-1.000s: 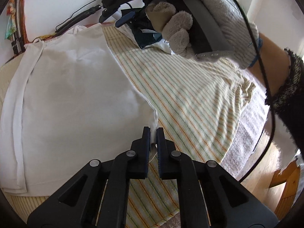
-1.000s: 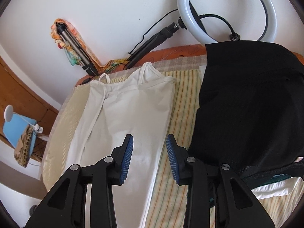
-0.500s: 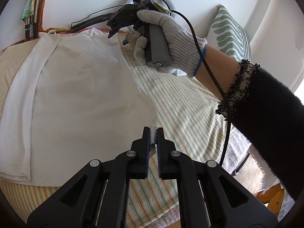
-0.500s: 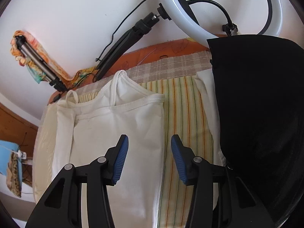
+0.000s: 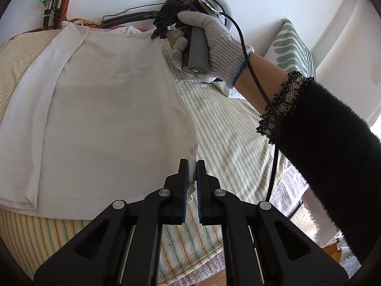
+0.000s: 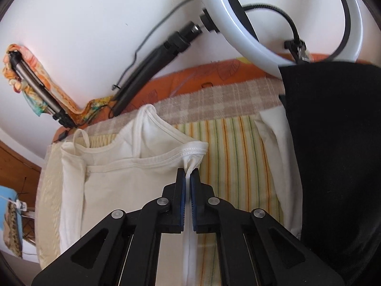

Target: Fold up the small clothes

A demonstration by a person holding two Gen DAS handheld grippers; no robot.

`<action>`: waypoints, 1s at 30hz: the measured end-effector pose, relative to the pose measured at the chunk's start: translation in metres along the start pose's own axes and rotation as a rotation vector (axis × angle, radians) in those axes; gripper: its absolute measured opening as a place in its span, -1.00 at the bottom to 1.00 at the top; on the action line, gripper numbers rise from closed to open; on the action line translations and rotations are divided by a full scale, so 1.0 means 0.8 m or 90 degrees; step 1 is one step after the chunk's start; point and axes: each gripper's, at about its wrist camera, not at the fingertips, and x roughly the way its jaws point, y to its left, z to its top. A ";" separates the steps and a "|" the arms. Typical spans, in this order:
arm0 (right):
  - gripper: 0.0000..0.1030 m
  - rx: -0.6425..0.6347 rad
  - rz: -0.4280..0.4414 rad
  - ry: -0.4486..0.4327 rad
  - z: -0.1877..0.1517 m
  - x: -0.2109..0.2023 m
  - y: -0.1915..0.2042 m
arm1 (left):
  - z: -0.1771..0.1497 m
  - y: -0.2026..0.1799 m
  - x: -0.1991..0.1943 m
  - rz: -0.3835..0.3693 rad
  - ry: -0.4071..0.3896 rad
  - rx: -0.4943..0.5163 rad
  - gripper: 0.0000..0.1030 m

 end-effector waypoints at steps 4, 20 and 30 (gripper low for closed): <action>-0.96 -0.040 0.006 -0.010 0.006 -0.015 0.033 | -0.001 0.021 -0.015 -0.002 -0.007 -0.046 -0.91; -0.96 -0.139 -0.010 0.037 -0.005 0.063 0.164 | -0.007 0.115 -0.049 0.038 -0.024 -0.170 -0.91; -0.79 -0.134 0.011 0.071 -0.009 0.080 0.178 | -0.012 0.132 -0.052 0.068 0.001 -0.165 -0.87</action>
